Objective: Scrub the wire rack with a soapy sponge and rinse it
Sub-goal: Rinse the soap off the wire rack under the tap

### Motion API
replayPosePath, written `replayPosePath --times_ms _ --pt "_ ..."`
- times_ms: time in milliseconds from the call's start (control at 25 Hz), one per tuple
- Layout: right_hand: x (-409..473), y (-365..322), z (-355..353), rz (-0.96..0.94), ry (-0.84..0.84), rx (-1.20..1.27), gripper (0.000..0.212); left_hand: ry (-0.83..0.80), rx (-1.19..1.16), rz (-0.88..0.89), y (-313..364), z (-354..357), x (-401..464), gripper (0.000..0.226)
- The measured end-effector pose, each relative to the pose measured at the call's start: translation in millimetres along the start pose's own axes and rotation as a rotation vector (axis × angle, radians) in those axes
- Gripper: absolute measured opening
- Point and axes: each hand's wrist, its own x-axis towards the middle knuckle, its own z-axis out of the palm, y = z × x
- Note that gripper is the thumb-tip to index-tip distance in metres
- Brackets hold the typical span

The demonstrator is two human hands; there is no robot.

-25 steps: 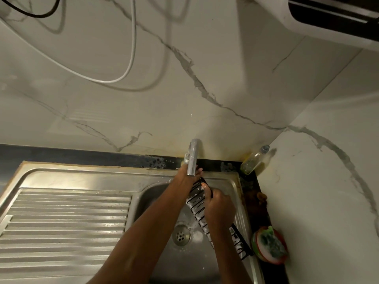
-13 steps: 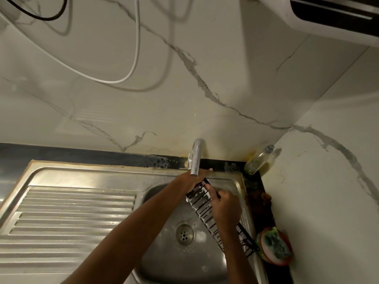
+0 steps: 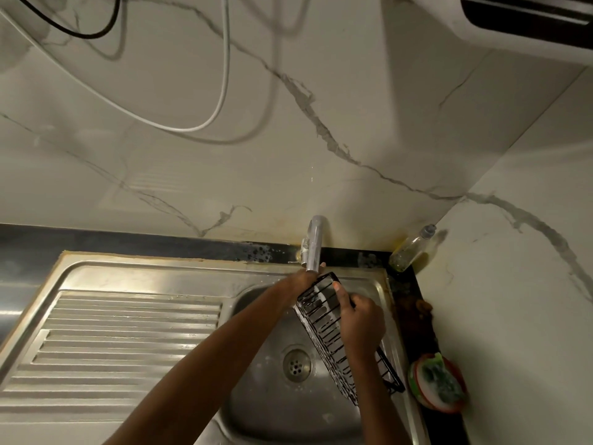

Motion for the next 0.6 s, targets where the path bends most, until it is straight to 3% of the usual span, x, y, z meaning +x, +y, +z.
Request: replayPosePath --times_ms 160,480,600 --pt "4 -6 10 0.027 -0.045 -0.004 0.052 -0.018 0.049 -0.005 -2 -14 -2 0.046" --pt "2 9 7 0.076 -0.207 0.405 0.051 -0.036 0.203 -0.037 -18 -46 3 0.071" --pt "5 5 9 0.088 -0.261 0.323 0.051 -0.038 0.254 0.07 -18 -40 -11 0.054"
